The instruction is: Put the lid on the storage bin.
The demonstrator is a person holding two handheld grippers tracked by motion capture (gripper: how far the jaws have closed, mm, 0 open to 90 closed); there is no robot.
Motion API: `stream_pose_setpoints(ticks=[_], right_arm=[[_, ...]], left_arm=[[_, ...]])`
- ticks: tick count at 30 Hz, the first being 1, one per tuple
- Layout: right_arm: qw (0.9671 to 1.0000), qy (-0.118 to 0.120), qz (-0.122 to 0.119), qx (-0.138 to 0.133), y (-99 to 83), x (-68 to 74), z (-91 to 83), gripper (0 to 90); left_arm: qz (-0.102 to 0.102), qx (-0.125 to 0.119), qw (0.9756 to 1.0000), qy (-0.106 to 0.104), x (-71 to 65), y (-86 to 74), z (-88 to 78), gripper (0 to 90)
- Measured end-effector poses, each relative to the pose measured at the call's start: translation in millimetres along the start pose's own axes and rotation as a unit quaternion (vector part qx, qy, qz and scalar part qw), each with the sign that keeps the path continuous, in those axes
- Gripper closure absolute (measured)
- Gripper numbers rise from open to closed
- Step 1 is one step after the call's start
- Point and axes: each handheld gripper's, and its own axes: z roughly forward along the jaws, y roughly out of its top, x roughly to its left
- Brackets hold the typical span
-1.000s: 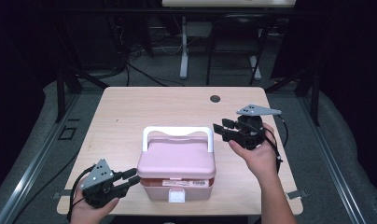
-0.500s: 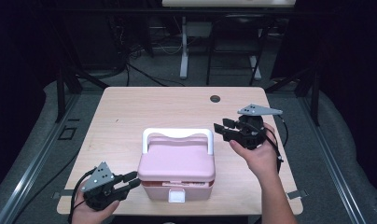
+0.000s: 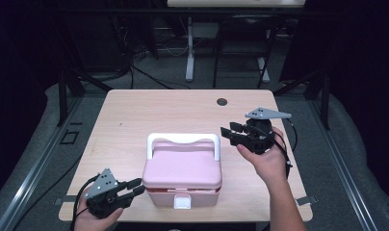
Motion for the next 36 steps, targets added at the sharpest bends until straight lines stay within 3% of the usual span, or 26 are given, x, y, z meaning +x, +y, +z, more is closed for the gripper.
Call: stream_pose_setpoints(ticks=[22, 36], right_arm=[[1.0000, 0.000, 0.002, 0.000, -0.2, -0.6, 0.3, 57.6], [1.0000, -0.001, 0.003, -0.001, -0.4, -1.2, 0.7, 57.6]], left_arm=[[-0.014, 0.011, 0.9998, 0.000, 3.5, -8.6, -0.9, 70.4], [-0.013, 0.013, 0.9998, 0.001, 5.3, -9.8, -2.0, 70.4]])
